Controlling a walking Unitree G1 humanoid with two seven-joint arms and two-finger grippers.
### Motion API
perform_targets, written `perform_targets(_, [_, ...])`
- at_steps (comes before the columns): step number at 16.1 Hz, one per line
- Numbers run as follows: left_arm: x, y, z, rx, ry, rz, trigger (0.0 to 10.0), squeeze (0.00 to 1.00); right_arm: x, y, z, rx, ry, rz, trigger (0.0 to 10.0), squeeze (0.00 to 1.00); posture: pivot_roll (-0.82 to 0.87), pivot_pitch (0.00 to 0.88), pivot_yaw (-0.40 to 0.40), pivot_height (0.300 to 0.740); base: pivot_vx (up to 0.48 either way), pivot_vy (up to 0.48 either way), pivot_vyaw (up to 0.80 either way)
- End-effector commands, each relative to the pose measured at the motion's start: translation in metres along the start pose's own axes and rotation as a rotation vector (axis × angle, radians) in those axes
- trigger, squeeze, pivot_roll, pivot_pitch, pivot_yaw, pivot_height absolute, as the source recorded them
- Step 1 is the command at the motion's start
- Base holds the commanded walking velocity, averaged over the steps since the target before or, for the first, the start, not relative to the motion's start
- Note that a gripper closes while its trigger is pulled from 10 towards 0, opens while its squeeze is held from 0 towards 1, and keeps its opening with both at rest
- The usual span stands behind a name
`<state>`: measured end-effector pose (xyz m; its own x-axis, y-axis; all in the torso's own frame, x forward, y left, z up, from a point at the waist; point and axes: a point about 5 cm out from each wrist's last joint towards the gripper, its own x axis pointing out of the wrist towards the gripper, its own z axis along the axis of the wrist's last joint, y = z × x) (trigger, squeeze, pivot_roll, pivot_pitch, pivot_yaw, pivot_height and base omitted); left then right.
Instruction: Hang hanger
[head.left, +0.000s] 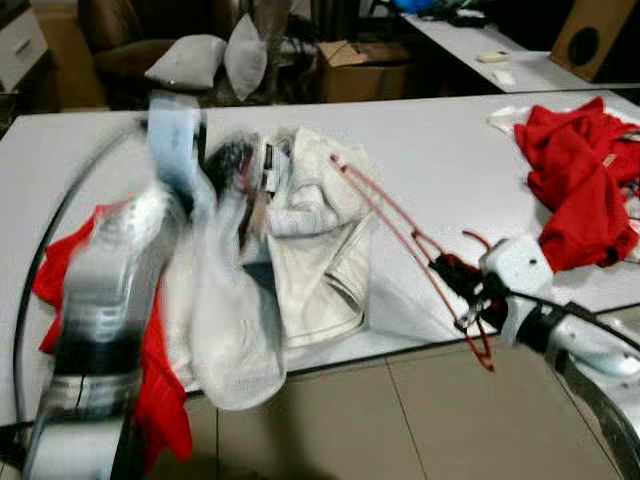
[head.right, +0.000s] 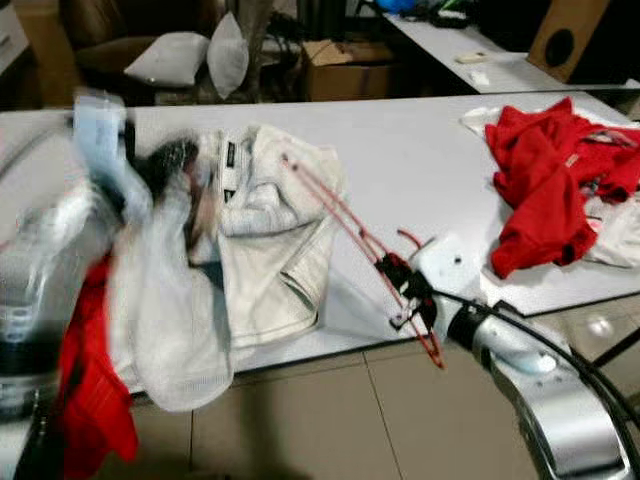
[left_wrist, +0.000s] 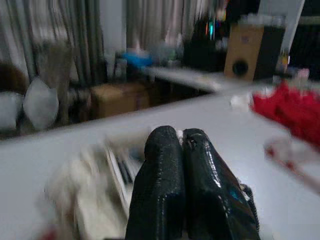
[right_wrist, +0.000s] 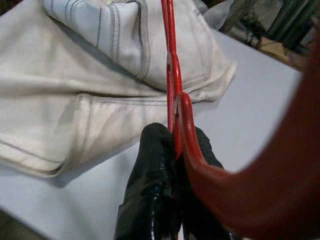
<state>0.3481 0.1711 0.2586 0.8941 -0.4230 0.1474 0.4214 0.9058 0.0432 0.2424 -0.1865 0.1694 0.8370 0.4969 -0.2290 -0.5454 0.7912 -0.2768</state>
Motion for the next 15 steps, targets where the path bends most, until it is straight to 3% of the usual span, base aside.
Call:
perform_targets(1, [0.014, 0.006, 0.032, -0.003, -0.135, -0.003, 0.0, 0.0, -0.001, -0.012, 0.002, -0.012, -0.012, -0.077, 10.0, 0.0, 0.07, 0.025, -0.029, 0.74, 0.0, 0.0, 0.0])
perform_targets(2, [0.03, 0.009, 0.084, -0.041, -0.331, -0.023, 0.0, 0.0, 0.0, -0.022, 0.009, -0.008, -0.052, -0.153, 10.0, 0.0, 0.07, 0.015, -0.017, 0.74, 0.0, 0.0, 0.0])
perform_targets(3, [0.034, 0.009, 0.125, -0.079, -0.487, -0.044, 0.0, 0.0, 0.0, -0.029, 0.015, 0.003, -0.088, -0.212, 10.0, 0.0, 0.07, 0.015, -0.017, 0.74, 0.0, 0.0, 0.0])
perform_targets(4, [0.026, 0.008, 0.164, -0.133, -0.654, -0.09, 0.0, 0.0, -0.001, -0.033, 0.025, 0.027, -0.148, -0.253, 10.0, 0.0, 0.06, 0.024, -0.005, 0.74, 0.0, 0.0, 0.0])
perform_targets(5, [0.023, 0.009, 0.174, -0.149, -0.705, -0.108, 0.0, 0.0, -0.002, -0.033, 0.028, 0.033, -0.169, -0.265, 10.0, 0.0, 0.06, 0.023, -0.003, 0.74, 0.0, 0.0, 0.0])
perform_targets(7, [0.024, 0.008, 0.145, -0.096, -0.607, -0.118, 0.0, 0.0, -0.005, -0.033, 0.027, 0.046, -0.187, -0.294, 10.0, 0.0, 0.06, 0.016, -0.005, 0.74, 0.0, 0.0, 0.0])
perform_targets(8, [0.026, 0.005, 0.107, -0.072, -0.48, -0.123, 0.0, 0.0, -0.006, -0.031, 0.024, 0.054, -0.185, -0.3, 10.0, 0.0, 0.07, 0.014, -0.005, 0.74, 0.0, 0.0, 0.0])
perform_targets(10, [0.013, -0.008, 0.059, -0.056, -0.325, -0.183, 0.0, 0.0, -0.004, -0.028, 0.023, 0.055, -0.183, -0.299, 10.0, 0.0, 0.07, 0.018, -0.004, 0.74, 0.0, 0.0, 0.0])
perform_targets(12, [-0.017, -0.029, -0.001, 0.041, -0.081, -0.322, 0.0, 0.0, -0.003, -0.026, 0.025, 0.073, -0.185, -0.286, 10.0, 0.0, 0.07, 0.035, -0.022, 0.74, 0.0, 0.0, 0.0])
perform_targets(13, [-0.037, -0.032, -0.035, 0.096, 0.066, -0.338, 0.0, 0.0, -0.003, -0.023, 0.024, 0.06, -0.178, -0.256, 10.0, 0.0, 0.06, 0.036, -0.024, 0.74, 0.0, 0.0, 0.0])
perform_targets(14, [-0.054, -0.031, -0.05, 0.119, 0.133, -0.326, 0.0, 0.0, -0.006, -0.024, 0.019, 0.048, -0.16, -0.254, 10.0, 0.0, 0.06, 0.03, -0.028, 0.74, 0.0, 0.0, 0.0])
perform_targets(15, [-0.062, -0.029, -0.053, 0.123, 0.159, -0.318, 0.0, 0.0, -0.008, -0.026, 0.018, 0.053, -0.155, -0.263, 10.0, 0.0, 0.06, 0.028, -0.029, 0.74, 0.0, 0.0, 0.0])
